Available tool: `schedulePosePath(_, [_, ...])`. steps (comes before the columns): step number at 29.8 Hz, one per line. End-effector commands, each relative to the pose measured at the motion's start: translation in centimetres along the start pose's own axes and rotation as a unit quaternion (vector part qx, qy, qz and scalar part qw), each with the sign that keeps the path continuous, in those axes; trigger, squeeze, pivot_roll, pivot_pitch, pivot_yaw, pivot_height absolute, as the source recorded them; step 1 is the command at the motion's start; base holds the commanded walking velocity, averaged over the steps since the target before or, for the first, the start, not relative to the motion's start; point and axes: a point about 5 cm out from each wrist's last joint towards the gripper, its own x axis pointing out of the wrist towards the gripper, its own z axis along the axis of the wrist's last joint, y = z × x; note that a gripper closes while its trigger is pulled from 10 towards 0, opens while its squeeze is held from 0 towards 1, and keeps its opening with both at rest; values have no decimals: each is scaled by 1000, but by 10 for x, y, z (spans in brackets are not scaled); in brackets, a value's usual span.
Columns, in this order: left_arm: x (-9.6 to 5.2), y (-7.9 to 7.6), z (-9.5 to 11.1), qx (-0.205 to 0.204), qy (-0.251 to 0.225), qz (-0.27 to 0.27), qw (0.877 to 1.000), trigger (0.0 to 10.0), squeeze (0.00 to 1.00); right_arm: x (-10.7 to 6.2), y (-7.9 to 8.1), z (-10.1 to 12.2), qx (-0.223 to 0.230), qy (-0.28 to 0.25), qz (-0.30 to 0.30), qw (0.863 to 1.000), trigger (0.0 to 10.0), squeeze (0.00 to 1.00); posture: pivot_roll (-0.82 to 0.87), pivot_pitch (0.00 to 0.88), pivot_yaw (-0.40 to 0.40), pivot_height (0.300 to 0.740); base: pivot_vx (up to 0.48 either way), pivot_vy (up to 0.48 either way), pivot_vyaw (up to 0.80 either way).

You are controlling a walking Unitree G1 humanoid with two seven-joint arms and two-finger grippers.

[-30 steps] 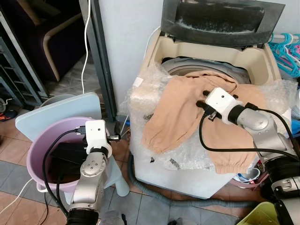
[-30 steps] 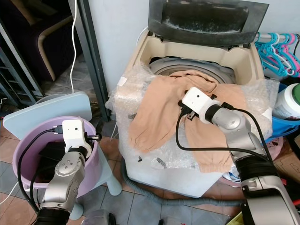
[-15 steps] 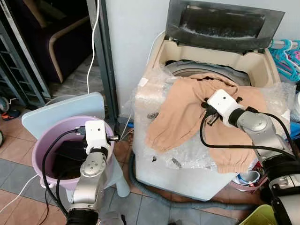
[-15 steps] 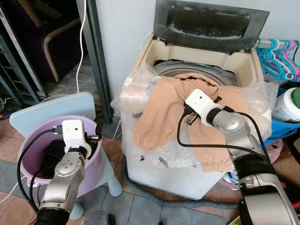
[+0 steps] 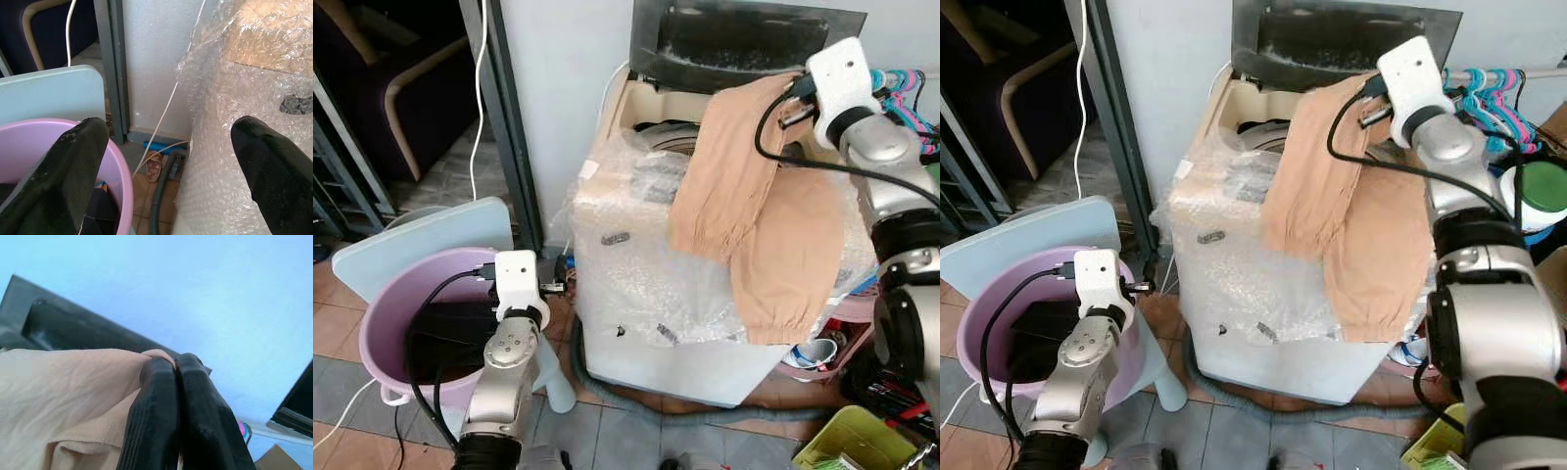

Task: Clothes washing

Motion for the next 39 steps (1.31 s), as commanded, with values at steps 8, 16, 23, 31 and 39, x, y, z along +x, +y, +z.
schedulePosePath(8, [0, 1, 1, -1, -2, 13, 1000, 10000, 0, -8, 11, -29, 1, 44, 98, 994, 10000, 1000, 13, 0, -27, 740, 0, 0, 0])
schedulePosePath(16, [4, 1, 2, 7, -1, 0, 1000, 10000, 0, -35, 25, -58, -10, 22, 258, 966, 10000, 1000, -16, 0, 1, 740, 0, 0, 0])
schedulePosePath(23, [5, -2, 3, 7, -2, -7, 1000, 10000, 0, -74, 23, -74, -36, 41, 412, 910, 10000, 1000, -25, 0, 4, 740, 0, 0, 0])
schedulePosePath(31, [4, 2, 3, 9, -2, -2, 1000, 10000, 0, -117, 9, -115, -79, 147, 486, 858, 10000, 1000, -19, 0, 4, 740, 0, 0, 0])
schedulePosePath(39, [4, 2, 2, 10, 1, -5, 1000, 10000, 0, -129, 34, -152, -111, 175, 423, 882, 8000, 0, -15, 0, 9, 740, 0, 0, 0])
